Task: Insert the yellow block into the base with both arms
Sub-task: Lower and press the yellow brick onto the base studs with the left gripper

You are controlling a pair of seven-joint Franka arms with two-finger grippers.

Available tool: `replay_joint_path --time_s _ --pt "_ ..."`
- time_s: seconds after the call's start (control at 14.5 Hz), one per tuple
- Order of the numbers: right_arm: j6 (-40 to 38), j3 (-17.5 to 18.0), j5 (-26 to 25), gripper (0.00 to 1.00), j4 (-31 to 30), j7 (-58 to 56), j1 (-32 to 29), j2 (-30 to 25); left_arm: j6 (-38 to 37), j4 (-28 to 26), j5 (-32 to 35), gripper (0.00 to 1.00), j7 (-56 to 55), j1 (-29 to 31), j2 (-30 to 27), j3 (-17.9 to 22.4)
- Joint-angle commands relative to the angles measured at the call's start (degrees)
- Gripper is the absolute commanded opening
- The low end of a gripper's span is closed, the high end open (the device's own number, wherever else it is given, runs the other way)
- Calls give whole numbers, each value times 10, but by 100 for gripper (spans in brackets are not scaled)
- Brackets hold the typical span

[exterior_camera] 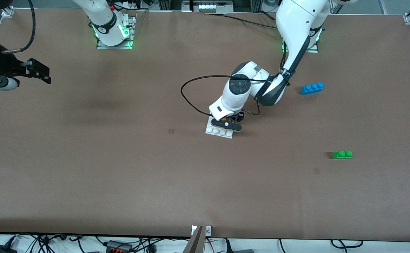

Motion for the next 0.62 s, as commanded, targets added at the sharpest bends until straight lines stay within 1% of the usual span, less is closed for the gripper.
replay_joint_path --time_s 0.0,0.55 --pt "-6 2 -4 100 13 1 0 5 11 2 20 48 0 -7 23 21" --pt "-6 2 -4 100 13 1 1 5 11 1 26 49 2 -8 24 27"
